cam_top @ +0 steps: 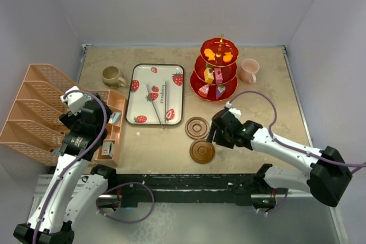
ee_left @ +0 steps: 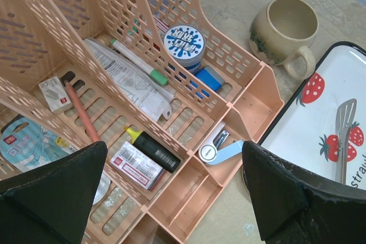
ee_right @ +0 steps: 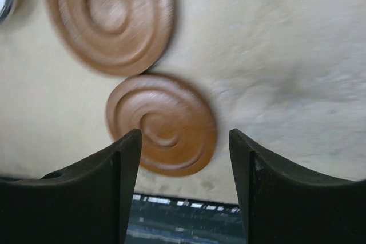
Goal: Serve the afternoon tea
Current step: Move the coaster to the center of the board.
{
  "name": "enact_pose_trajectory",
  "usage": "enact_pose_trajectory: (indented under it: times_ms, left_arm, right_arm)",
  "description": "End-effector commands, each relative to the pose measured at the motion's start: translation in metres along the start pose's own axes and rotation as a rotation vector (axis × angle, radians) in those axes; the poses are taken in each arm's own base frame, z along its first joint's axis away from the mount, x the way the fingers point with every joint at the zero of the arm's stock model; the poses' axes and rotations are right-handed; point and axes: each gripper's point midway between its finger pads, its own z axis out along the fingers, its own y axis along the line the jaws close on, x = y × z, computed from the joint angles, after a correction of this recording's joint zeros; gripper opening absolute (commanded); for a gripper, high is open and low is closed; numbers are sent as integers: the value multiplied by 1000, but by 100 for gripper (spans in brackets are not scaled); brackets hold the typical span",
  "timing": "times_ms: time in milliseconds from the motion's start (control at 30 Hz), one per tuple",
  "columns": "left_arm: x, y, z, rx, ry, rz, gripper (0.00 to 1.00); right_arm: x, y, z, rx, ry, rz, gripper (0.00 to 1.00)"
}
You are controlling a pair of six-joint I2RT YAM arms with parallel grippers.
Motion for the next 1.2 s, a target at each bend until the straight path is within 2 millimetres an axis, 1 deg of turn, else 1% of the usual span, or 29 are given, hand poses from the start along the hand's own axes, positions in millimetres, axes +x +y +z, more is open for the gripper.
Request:
enact_pose_trajectory:
  times_ms: [0,67,100,133,200,233,267,367,433,467,500,533,633,700,833,900,967,1033,1100,1167]
  left_arm:
    - [-13,-10,-1,32,-26,-21,99]
    - [-14,-9,-1,26,-27,-23,99]
    - [-14,-8,-1,22,-29,-25,99]
    - [-14,-7,-1,18,-32,-27,99]
    - [-14,-5,-1,12,-35,-27,99]
    - [-15,-4,-1,9,-37,-29,99]
    - [-15,-4,-1,7,-36,-27,99]
    - [-15,-4,-1,7,-39,-30,99]
    - [-15,-4,-1,6,-36,-28,99]
    - [-15,-4,-1,5,-37,-27,99]
    - [-15,-4,-1,3,-35,-26,99]
    - [-14,-3,-1,2,-35,-25,99]
    - [-14,-4,0,3,-36,-27,99]
    - [-14,-5,0,5,-34,-24,99]
    - [-13,-6,0,6,-29,-19,99]
    - [-13,-6,0,10,-30,-21,99]
    - [-13,-6,0,8,-27,-17,99]
    - [-12,-6,0,10,-28,-18,99]
    - [-13,-7,0,15,-27,-19,99]
    - [-11,-8,1,17,-22,-14,99]
  right_arm:
    - [33,67,-31,-297,90,-199,65]
    - [53,91,-38,-378,125,-253,65]
    - [62,95,-33,-370,143,-272,64]
    - [70,92,-28,-300,146,-258,63]
    - [80,102,-31,-217,89,-327,64]
    - [86,96,-26,-153,78,-360,64]
    - [87,98,-22,-110,70,-372,63]
    - [88,84,-4,38,31,-417,60]
    - [93,66,3,134,47,-403,60]
    - [90,58,5,178,28,-397,60]
    - [82,54,6,205,-13,-400,60]
    - [79,53,6,209,-26,-399,60]
    - [79,59,0,146,-23,-385,60]
    - [77,57,2,106,-21,-381,62]
    - [77,26,28,144,46,-353,62]
    - [78,3,39,213,63,-313,61]
    - [71,-18,45,279,77,-267,60]
    - [59,-28,49,304,75,-211,61]
    - [50,-28,55,262,64,-172,62]
    - [33,-31,58,259,52,-121,62]
